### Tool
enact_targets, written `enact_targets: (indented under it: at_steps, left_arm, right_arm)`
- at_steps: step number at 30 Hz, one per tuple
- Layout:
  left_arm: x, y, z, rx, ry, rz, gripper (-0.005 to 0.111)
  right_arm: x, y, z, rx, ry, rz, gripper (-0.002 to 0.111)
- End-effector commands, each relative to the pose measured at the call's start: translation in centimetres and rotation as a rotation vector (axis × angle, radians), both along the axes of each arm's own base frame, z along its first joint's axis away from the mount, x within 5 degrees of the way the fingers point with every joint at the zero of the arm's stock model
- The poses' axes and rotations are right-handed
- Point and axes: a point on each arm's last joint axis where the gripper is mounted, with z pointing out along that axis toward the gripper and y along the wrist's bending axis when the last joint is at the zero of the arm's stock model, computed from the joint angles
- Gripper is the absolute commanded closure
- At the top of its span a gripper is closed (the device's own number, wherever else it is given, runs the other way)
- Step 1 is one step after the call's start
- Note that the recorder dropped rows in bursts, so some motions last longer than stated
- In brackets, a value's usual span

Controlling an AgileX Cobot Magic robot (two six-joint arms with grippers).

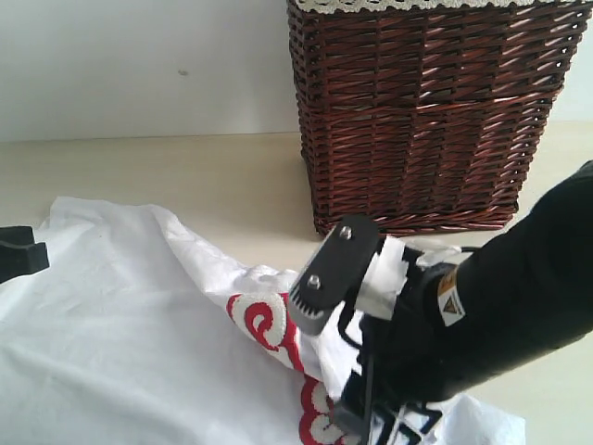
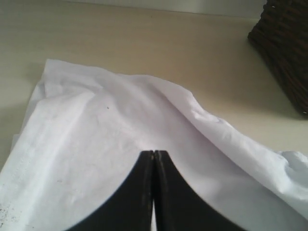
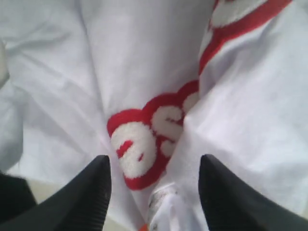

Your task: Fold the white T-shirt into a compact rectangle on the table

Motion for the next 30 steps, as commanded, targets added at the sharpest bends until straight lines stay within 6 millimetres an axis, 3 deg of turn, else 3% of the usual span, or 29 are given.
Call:
enact_targets:
  at_steps: [1,4,8,9,12,15,19,24,30]
  left_arm:
    - [-0.1,-0.2,0.2,-0.011,-0.014,-0.006,0.107]
    - [-0.1,-0.2,0.2,-0.013,-0.013,-0.005,0.107]
    - [-0.1,-0.2,0.2,-0.013,-0.013,-0.005,0.107]
    - [-0.1,-0.2,0.2,-0.015,-0.013,-0.004,0.107]
    - [-0.2,-0.1,0.1,-0.011,-0.004,-0.002,0.107]
    - [-0.2,-0.1,0.0,-0.008,0.002,0.000,0.107]
    - [-0.1,-0.2,0.2,-0.015,-0.014,-0.004,0.107]
    - [-0.2,-0.1,0.0,0.002,0.002,-0.010,0.107]
    - [-0.2,-0.2,0.0,0.010,-0.001,-0.019,0.107]
  right_arm:
    - [1.5,-0.5,3.1,0.134,-0.240,-0.168,0.056]
    - [3.4,-1.8,4.4,0.148,-0.421,-0.310,0.066]
    - [6.6,-3.5,4.5,0.201,-0.550,-0.580,0.103]
    - [7.8,-4.0,4.0,0.181,-0.600,-0.612,0.108]
    - [10.8,-6.0,3.1,0.187,-0.648,-0.848,0.108]
    - [12.9,-6.3,1.8,0.207,-0.577,-0.839,0.108]
    - [14.8,-3.5,1.4,0.338,-0.432,-0.608,0.108]
    - [18.1,-2.1,2.8,0.370,-0.494,-0.621,0.108]
    - [20.3,-0.4,0.3,0.409,-0.378,-0.554,0.108]
